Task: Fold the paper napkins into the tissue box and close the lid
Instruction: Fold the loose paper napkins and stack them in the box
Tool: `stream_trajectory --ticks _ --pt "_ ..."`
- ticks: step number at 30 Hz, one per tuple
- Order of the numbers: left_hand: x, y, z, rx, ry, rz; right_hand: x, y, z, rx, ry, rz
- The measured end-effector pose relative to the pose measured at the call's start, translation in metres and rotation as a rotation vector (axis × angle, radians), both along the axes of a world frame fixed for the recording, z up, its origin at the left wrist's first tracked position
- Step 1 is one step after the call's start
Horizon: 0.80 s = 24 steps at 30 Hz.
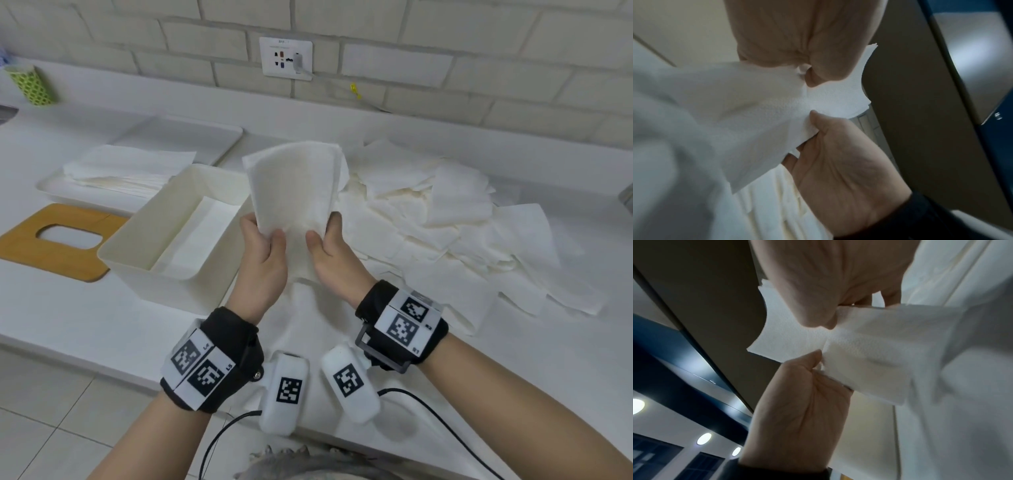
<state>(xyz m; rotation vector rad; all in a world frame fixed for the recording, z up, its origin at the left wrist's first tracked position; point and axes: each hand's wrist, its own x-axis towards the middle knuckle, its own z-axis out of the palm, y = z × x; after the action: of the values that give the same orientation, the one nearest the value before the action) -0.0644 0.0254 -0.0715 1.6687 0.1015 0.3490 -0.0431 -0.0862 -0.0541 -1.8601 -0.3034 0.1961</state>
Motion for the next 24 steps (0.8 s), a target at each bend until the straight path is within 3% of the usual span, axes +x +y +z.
stream_trajectory --ticks 4,9,12,15,17,22,24 --pt "-0.001 0.0 0.004 0.001 -0.071 -0.02 0.004 -0.005 -0.002 0.068 -0.02 -0.018" --pt "-0.005 -0.004 -0.014 -0.027 0.072 -0.045 0.012 -0.008 -0.016 -0.068 -0.015 -0.091" --pt "-0.002 -0.001 -0.01 -0.053 0.01 -0.008 0.018 -0.011 -0.008 -0.105 -0.055 -0.083" --pt "-0.001 0.012 0.008 -0.111 -0.188 0.106 0.024 -0.024 0.005 -0.255 -0.144 0.033" --pt "-0.002 0.024 0.019 -0.014 -0.267 0.14 0.028 -0.034 0.016 -0.381 -0.17 0.129" --pt "-0.002 0.026 0.008 0.286 -0.07 0.019 0.043 -0.049 0.049 -0.788 -0.303 0.264" --pt "-0.001 0.02 -0.005 0.217 0.007 0.003 0.043 -0.048 0.061 -0.926 -0.351 0.269"
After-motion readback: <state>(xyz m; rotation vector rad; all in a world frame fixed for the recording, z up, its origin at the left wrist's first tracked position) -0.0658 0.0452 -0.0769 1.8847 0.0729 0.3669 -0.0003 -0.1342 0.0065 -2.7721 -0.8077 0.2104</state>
